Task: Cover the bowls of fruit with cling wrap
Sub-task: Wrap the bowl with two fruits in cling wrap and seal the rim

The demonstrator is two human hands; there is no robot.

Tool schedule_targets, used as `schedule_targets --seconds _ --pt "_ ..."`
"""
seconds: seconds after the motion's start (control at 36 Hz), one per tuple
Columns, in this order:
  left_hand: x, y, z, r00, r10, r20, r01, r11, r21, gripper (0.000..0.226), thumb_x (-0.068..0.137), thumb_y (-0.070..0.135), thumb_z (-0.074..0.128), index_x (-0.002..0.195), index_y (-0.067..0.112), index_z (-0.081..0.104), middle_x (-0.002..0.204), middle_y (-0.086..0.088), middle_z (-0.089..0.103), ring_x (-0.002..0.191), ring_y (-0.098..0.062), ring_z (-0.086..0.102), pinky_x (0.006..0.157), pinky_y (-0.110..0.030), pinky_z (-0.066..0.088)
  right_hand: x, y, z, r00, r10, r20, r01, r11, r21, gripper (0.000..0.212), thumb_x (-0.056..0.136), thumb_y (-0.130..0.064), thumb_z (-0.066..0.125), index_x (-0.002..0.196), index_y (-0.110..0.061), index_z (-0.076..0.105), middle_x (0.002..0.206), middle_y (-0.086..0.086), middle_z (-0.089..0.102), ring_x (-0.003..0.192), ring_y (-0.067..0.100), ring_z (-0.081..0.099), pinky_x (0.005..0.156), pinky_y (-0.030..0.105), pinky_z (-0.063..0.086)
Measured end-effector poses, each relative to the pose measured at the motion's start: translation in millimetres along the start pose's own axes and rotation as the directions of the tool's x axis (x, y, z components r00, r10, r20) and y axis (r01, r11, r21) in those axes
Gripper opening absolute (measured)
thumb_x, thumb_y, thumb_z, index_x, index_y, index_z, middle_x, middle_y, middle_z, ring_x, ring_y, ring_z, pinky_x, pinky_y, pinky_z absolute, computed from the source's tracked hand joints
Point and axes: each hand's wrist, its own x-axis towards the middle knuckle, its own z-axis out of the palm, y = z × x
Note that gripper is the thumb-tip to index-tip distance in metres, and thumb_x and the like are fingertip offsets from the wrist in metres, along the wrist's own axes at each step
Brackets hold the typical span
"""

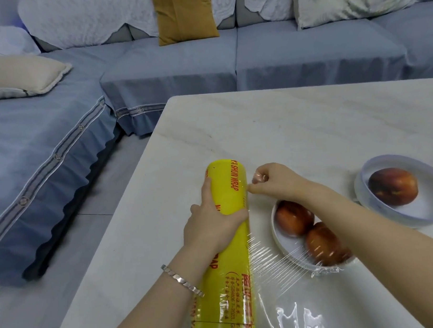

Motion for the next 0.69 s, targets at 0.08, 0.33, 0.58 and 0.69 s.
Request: schedule_targets --seconds 0.08,0.33,0.58,0.69 --pt "0 -2 -1 1.0 0.006 0.0 -0.006 1.0 -0.013 0.099 0.074 0.059 0.062 0.143 0.047 -0.008 0.124 -0.012 0.046 0.102 -0.031 0.056 0.08 -0.035 0.045 4 -2 2 0.999 -0.051 -0.015 0.051 0.998 0.039 0.045 0.072 -0.012 0.067 0.049 -0.019 0.03 0.079 0.028 0.06 0.079 0.038 0.054 0.072 0.037 0.044" --pt "3 -1 1 1.0 0.002 -0.008 -0.001 1.0 0.018 0.1 0.074 0.061 0.061 0.142 0.047 -0.01 0.118 -0.009 0.046 0.099 -0.028 0.055 0.077 -0.033 0.044 20 9 8 0.988 -0.012 -0.153 0.016 0.999 0.029 0.045 0.071 -0.001 0.058 0.042 -0.018 0.028 0.053 0.004 0.058 0.061 0.014 0.056 0.054 0.013 0.04" --pt "3 0 1 1.0 -0.007 -0.018 0.008 1.0 0.028 0.1 0.073 0.062 0.061 0.142 0.047 -0.01 0.118 -0.01 0.045 0.099 -0.029 0.056 0.079 -0.034 0.044 12 8 4 0.983 -0.043 -0.18 0.068 0.989 0.132 0.028 0.078 -0.013 0.063 0.06 -0.023 0.044 0.066 -0.005 0.056 0.069 0.014 0.053 0.06 0.012 0.037" --pt "3 -1 0 1.0 -0.008 -0.021 0.008 1.0 0.012 0.1 0.072 0.062 0.062 0.142 0.048 -0.008 0.121 -0.011 0.046 0.102 -0.03 0.056 0.083 -0.036 0.045 7 0 -2 0.987 -0.112 -0.116 0.124 0.988 0.096 0.012 0.077 -0.016 0.066 0.071 -0.023 0.058 0.078 -0.002 0.064 0.076 0.013 0.061 0.074 0.025 0.045"
